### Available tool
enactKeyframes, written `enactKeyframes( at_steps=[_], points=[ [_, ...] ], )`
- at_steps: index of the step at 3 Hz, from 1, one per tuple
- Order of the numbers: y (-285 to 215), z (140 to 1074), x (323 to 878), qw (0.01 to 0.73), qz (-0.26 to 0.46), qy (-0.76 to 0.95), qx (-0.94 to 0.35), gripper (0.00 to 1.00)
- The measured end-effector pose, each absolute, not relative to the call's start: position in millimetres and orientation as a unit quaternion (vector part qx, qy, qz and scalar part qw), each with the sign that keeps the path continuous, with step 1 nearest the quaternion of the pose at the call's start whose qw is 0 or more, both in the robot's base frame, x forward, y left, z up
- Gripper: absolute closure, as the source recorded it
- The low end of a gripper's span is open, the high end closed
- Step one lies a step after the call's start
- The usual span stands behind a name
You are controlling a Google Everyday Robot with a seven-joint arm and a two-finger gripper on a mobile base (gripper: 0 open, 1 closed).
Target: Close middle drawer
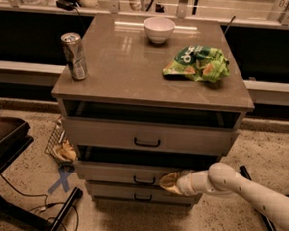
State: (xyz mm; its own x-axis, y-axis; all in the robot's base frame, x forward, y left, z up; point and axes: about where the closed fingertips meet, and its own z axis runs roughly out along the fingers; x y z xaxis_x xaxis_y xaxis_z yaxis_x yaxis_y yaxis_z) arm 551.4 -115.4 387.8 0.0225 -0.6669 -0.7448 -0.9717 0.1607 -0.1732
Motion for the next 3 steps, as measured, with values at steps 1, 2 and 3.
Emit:
enactKeyframes(
  at_steps=[1, 2, 3],
  points=[
    [-115, 389, 551, 0.367, 0.208, 0.668, -0.614, 1.00],
    [-119, 385, 568, 0.375, 0.210, 0.664, -0.612, 1.00],
    [-125, 379, 579, 0.385, 0.215, 0.662, -0.606, 1.00]
  ],
)
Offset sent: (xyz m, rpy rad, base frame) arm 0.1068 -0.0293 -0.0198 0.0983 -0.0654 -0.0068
